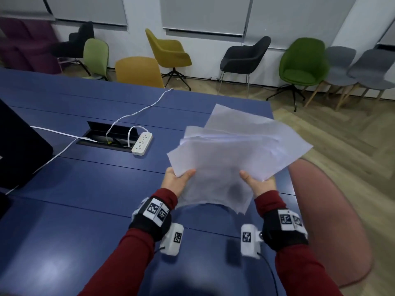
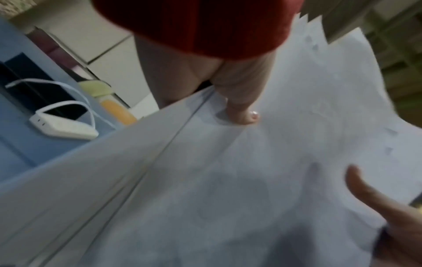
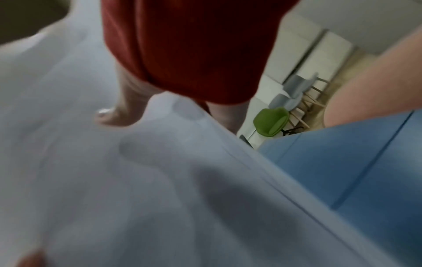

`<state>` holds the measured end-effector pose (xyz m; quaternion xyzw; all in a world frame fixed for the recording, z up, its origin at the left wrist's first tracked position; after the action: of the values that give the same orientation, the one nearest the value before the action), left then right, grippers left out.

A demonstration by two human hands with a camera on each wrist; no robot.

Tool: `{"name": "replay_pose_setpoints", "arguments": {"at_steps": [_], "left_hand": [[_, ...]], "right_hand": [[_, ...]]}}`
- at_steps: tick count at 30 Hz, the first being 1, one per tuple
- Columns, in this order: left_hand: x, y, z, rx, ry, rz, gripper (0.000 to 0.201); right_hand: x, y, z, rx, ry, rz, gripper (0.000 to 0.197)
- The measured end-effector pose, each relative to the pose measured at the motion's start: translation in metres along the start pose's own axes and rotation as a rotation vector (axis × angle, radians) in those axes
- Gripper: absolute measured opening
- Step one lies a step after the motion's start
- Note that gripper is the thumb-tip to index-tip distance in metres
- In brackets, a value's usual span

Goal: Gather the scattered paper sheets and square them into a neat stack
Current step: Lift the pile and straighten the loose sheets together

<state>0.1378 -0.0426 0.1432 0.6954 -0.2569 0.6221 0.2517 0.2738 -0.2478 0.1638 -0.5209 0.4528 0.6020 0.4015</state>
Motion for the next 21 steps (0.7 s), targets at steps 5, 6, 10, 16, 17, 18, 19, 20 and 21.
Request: {"name": "replay_pose_setpoints", "arguments": {"at_steps": [5,6,10,16,17,18,19,20,21], "left_hand": [[0.009,0.004,0.007,0.087,0.111,-0.022,0.034],[0.011,0.002,0.007,0.094,0.133,-0.01,0.042],[0.017,-0.001,0.003,-0.049,0.015,0.028,0.045],[0.011,-0.007,0.006,-0.233,-0.087,0.096,0.036],[0.014,-0.006,0.006,-0.229,-0.051,0.094,0.033],[0.016,-0.006,0.007,-0.219,-0.028,0.085,0.026],[0.017,-0.007,0.01,-0.207,-0.014,0.084,0.021],[0.02,-0.007,0.013,-0.189,-0.01,0.087,0.019],[0.026,-0.007,0.017,-0.16,-0.009,0.105,0.018]], "right_hand": [[0.001,-0.003,-0.005,0.106,-0.04,0.052,0.042],[-0.006,-0.004,-0.006,0.099,-0.039,0.025,0.035],[-0.014,-0.01,-0.006,-0.075,0.062,-0.071,0.03],[0.018,-0.02,-0.011,-0.098,0.236,0.049,0.024],[0.019,-0.021,-0.011,-0.105,0.224,0.05,0.023],[0.018,-0.021,-0.01,-0.099,0.213,0.04,0.02],[0.015,-0.02,-0.008,-0.086,0.198,0.025,0.018],[0.01,-0.018,-0.004,-0.062,0.183,0.01,0.017],[0.003,-0.017,-0.001,-0.036,0.161,-0.016,0.015]]}}
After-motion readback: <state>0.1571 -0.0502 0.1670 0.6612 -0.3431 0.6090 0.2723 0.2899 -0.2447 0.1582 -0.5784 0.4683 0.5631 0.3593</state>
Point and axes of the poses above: each hand's wrist, its own y-axis away from the middle knuckle, its own z-axis out of the palm, x = y × z, the point moved 4 cm from there along -y, towards the middle knuckle, and after that the axes turned 6 degrees about z, right-handed, at the moved point
